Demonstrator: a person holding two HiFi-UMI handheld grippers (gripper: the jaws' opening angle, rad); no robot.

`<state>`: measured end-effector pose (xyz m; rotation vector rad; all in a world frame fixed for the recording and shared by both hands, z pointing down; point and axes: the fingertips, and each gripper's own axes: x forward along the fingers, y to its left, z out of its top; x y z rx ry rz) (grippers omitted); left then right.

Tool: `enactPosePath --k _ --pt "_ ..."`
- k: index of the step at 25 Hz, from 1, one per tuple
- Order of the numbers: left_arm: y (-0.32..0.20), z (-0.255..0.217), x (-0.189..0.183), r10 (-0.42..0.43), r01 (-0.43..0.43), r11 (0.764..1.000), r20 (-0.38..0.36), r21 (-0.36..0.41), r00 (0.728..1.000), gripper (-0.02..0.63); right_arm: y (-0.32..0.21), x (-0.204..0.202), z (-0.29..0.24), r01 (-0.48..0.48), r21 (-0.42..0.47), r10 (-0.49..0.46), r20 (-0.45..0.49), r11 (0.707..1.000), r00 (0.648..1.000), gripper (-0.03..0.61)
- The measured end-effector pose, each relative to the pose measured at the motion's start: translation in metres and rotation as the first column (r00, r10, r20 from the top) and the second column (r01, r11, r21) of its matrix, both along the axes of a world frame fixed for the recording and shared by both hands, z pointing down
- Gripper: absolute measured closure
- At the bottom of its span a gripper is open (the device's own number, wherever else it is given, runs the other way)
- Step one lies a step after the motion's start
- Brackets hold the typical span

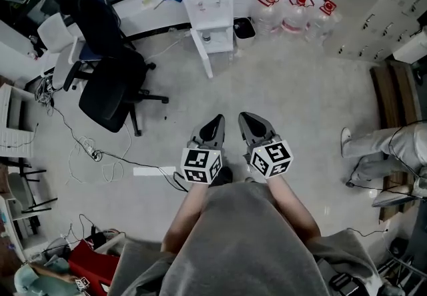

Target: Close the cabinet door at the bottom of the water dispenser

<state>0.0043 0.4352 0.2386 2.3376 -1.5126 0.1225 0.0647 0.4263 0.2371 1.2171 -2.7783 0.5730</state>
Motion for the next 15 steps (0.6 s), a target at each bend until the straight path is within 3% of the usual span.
enactPosePath --k 15 --pt "-0.066 0.017 -0.065 0.067 -0.07 0.996 -0.057 -0.05 0.996 0.606 -0.062 -0.059 0.012 -0.077 -0.037 0.075 -0.056 0.996 0.996 0.568"
